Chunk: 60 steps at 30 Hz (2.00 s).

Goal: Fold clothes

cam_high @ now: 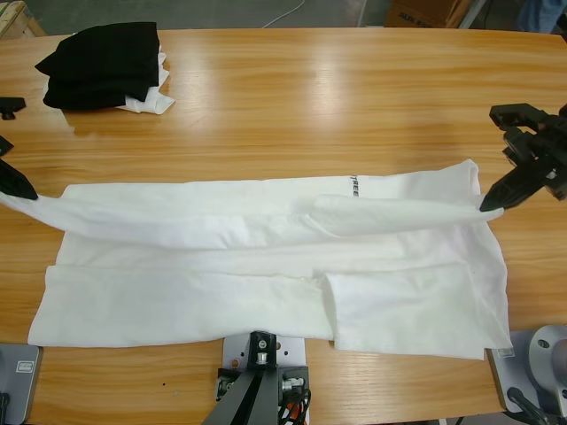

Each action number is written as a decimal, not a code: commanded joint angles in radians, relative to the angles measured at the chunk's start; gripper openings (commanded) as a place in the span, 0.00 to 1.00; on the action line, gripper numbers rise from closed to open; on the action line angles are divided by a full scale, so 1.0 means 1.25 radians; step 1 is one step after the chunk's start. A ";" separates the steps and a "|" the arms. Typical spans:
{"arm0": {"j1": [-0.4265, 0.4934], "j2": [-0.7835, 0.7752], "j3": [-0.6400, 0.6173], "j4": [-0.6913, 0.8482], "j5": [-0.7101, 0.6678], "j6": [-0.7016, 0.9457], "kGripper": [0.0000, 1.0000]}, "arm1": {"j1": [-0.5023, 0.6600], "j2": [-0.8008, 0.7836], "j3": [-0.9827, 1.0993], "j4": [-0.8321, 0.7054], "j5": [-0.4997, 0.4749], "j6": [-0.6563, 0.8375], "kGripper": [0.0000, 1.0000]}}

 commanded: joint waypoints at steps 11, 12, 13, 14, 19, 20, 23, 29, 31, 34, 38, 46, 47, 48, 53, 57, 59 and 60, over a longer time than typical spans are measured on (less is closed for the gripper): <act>-0.033 0.018 0.064 0.047 0.082 -0.009 0.58 | 0.020 -0.070 0.011 0.046 -0.106 0.146 1.00; -0.028 0.012 0.065 0.047 0.107 -0.013 0.64 | 0.020 -0.076 0.010 0.048 -0.109 0.150 1.00; -0.024 0.010 0.063 0.045 0.125 -0.022 0.64 | 0.020 -0.082 0.009 0.049 -0.112 0.151 1.00; -0.023 0.012 0.060 0.044 0.130 -0.026 0.64 | 0.020 -0.086 0.009 0.050 -0.117 0.153 1.00; -0.027 0.008 0.046 0.048 0.129 -0.034 0.64 | 0.020 -0.079 0.005 0.049 -0.120 0.144 1.00; -0.037 0.007 0.045 0.050 0.129 -0.036 0.64 | 0.020 -0.074 0.003 0.047 -0.104 0.130 1.00; -0.107 0.027 0.039 0.048 0.124 -0.043 0.65 | 0.020 -0.079 0.006 0.017 0.001 0.069 1.00; -0.289 0.030 -0.003 -0.033 0.008 -0.083 0.71 | 0.020 -0.320 0.204 -0.293 -0.084 0.337 1.00; -0.318 -0.033 0.065 -0.153 0.022 -0.176 0.76 | 0.020 -0.406 0.310 -0.431 -0.133 0.446 0.99; -0.339 -0.084 0.159 -0.281 0.047 -0.246 0.76 | 0.020 -0.474 0.408 -0.579 -0.168 0.471 0.84; -0.406 -0.091 0.227 -0.392 0.058 -0.257 0.77 | 0.071 -0.455 0.416 -0.669 -0.131 0.412 0.65; -0.536 -0.047 0.274 -0.468 0.114 -0.322 0.77 | 0.226 -0.250 0.384 -0.670 -0.240 0.387 0.75; -0.544 -0.047 0.277 -0.471 0.118 -0.336 0.77 | 0.267 -0.220 0.370 -0.677 -0.272 0.368 0.75; -0.548 -0.048 0.277 -0.471 0.119 -0.349 0.77 | 0.297 -0.191 0.355 -0.688 -0.285 0.324 0.75; -0.551 -0.062 0.272 -0.468 0.120 -0.393 0.77 | 0.334 -0.151 0.272 -0.680 -0.296 0.092 0.75; -0.551 -0.058 0.271 -0.467 0.120 -0.403 0.77 | 0.333 -0.105 0.235 -0.633 -0.298 -0.020 0.74; -0.551 -0.054 0.272 -0.468 0.121 -0.403 0.77 | 0.333 -0.071 0.203 -0.589 -0.282 -0.038 0.74; -0.551 -0.054 0.274 -0.468 0.121 -0.403 0.77 | 0.333 -0.045 0.181 -0.565 -0.257 -0.047 0.73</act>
